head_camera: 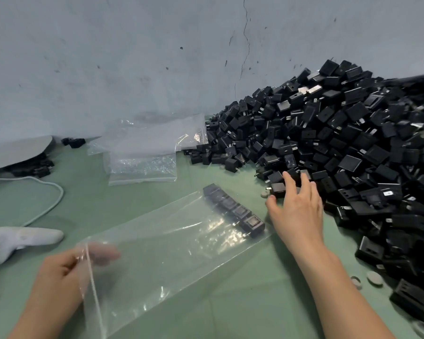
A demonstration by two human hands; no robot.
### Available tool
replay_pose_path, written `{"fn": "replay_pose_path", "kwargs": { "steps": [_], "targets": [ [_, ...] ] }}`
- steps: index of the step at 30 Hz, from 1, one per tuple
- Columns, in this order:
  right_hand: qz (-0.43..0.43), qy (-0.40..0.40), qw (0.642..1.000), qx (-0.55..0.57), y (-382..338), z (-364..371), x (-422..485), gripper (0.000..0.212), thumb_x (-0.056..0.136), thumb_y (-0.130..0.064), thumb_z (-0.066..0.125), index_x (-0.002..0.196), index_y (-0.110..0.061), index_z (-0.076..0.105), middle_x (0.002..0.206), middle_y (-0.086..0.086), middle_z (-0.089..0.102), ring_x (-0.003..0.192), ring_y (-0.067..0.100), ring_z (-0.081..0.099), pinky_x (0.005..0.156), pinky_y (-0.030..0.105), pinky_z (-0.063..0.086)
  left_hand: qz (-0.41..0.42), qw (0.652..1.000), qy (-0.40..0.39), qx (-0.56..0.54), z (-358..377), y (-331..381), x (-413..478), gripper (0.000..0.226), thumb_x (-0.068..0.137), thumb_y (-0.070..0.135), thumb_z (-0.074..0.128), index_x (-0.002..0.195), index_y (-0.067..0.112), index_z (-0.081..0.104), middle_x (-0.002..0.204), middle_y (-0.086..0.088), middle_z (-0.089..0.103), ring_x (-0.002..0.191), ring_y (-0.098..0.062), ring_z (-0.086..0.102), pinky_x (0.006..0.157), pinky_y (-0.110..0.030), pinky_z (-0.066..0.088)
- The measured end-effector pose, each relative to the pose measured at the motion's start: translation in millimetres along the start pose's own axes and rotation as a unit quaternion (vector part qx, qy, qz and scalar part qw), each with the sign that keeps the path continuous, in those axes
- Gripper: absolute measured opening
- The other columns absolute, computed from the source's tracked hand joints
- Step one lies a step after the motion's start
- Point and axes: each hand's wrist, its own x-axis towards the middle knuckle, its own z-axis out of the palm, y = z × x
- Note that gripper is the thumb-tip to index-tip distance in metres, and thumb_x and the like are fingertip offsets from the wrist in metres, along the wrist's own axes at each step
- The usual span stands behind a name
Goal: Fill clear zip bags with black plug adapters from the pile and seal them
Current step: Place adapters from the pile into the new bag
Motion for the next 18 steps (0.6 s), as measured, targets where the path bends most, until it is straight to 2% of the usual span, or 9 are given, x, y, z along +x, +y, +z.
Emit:
{"fn": "replay_pose_path", "kwargs": {
  "steps": [1, 2, 3, 5, 7, 10, 15, 18],
  "targets": [
    [0.003, -0.018, 1.0, -0.011, 1, 3, 1, 0.065, 0.1, -0.041, 0.047, 0.158, -0.024, 0.021, 0.166, 0.012, 0.011, 0.153, 0.031, 0.005, 0.123, 0.048, 0.013, -0.055, 0.997, 0.044, -0.021, -1, -7, 2, 0.03, 0.084, -0.007, 0.062, 0.081, 0.018, 0.078, 0.084, -0.001, 0.076, 0.076, -0.028, 0.069, 0.088, -0.055, 0.054],
    [0.004, -0.024, 0.999, -0.021, 2, 6, 2, 0.068, 0.101, -0.044, 0.046, 0.159, -0.024, 0.016, 0.166, 0.012, 0.01, 0.154, 0.031, 0.002, 0.123, 0.048, 0.013, -0.094, 0.991, 0.079, -0.046, -2, -10, 5, 0.027, 0.084, -0.004, 0.06, 0.076, 0.017, 0.076, 0.076, -0.003, 0.075, 0.07, -0.027, 0.065, 0.088, -0.054, 0.053],
    [0.004, -0.021, 0.999, -0.029, 3, 9, 4, 0.069, 0.101, -0.046, 0.045, 0.159, -0.025, 0.015, 0.166, 0.012, 0.012, 0.153, 0.031, 0.003, 0.122, 0.048, 0.015, -0.121, 0.983, 0.109, -0.087, -1, -10, 11, 0.03, 0.085, -0.004, 0.056, 0.071, 0.016, 0.073, 0.068, -0.003, 0.072, 0.064, -0.024, 0.062, 0.083, -0.046, 0.055],
    [0.003, -0.001, 0.999, -0.035, 2, 10, 7, 0.067, 0.1, -0.048, 0.046, 0.158, -0.025, 0.021, 0.163, 0.012, 0.022, 0.151, 0.032, 0.01, 0.118, 0.048, 0.022, -0.142, 0.962, 0.152, -0.178, 1, -5, 20, 0.045, 0.086, -0.01, 0.044, 0.061, 0.019, 0.068, 0.057, 0.004, 0.066, 0.052, -0.012, 0.058, 0.063, -0.022, 0.054],
    [-0.003, 0.028, 0.999, -0.03, 1, 12, 10, 0.063, 0.098, -0.045, 0.051, 0.154, -0.023, 0.031, 0.154, 0.012, 0.035, 0.143, 0.031, 0.023, 0.111, 0.047, 0.031, -0.129, 0.95, 0.17, -0.23, 0, -2, 23, 0.048, 0.085, -0.014, 0.038, 0.056, 0.018, 0.061, 0.054, 0.008, 0.062, 0.046, -0.005, 0.054, 0.047, -0.012, 0.045],
    [-0.011, 0.059, 0.998, -0.029, -3, 16, 13, 0.059, 0.095, -0.041, 0.056, 0.149, -0.022, 0.039, 0.141, 0.01, 0.044, 0.131, 0.03, 0.035, 0.102, 0.045, 0.034, -0.114, 0.943, 0.176, -0.257, -1, -1, 22, 0.039, 0.086, -0.015, 0.036, 0.065, 0.014, 0.05, 0.051, 0.009, 0.059, 0.043, -0.002, 0.051, 0.04, -0.011, 0.038],
    [-0.006, 0.021, 0.996, -0.092, -8, 21, 27, 0.063, 0.097, -0.051, 0.049, 0.152, -0.027, 0.032, 0.162, 0.007, 0.021, 0.149, 0.028, 0.013, 0.108, 0.052, 0.029, -0.095, 0.941, 0.176, -0.274, 2, -3, 23, 0.035, 0.084, -0.018, 0.032, 0.067, 0.01, 0.046, 0.048, 0.01, 0.058, 0.041, -0.001, 0.05, 0.039, -0.009, 0.037],
    [-0.002, 0.014, 0.994, -0.112, -9, 23, 32, 0.059, 0.096, -0.054, 0.049, 0.149, -0.03, 0.037, 0.161, 0.005, 0.024, 0.148, 0.028, 0.014, 0.105, 0.054, 0.032, -0.093, 0.942, 0.177, -0.27, 2, -4, 23, 0.04, 0.081, -0.017, 0.032, 0.063, 0.013, 0.052, 0.048, 0.009, 0.058, 0.042, -0.001, 0.05, 0.041, -0.009, 0.038]
  ]
}}
